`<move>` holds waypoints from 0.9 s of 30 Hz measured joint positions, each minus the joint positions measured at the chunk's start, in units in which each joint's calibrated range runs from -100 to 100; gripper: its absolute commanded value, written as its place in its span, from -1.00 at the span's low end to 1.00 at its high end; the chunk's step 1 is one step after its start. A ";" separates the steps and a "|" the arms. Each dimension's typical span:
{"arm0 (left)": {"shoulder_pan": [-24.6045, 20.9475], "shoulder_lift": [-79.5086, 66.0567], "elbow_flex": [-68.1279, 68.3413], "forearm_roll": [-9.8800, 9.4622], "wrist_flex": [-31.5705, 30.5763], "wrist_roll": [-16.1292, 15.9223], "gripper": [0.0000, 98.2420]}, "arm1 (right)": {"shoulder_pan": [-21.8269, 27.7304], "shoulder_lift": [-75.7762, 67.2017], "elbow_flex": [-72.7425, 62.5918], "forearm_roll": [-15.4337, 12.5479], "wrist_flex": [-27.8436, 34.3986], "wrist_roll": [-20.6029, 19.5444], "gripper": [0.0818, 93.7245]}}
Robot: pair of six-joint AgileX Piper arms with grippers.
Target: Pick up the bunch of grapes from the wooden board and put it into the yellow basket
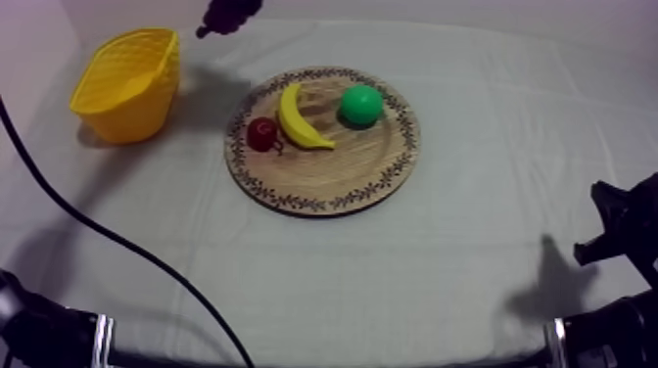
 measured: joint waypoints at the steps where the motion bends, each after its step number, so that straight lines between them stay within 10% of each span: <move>1: -0.75 0.00 0.14 0.06 0.00 0.27 -0.11 | 0.00 0.00 0.00 0.00 0.00 0.00 -0.99; 27: -14.88 -4.32 9.45 -0.46 -0.18 2.10 -0.09 | 0.00 0.00 0.00 0.00 0.00 -0.02 -0.99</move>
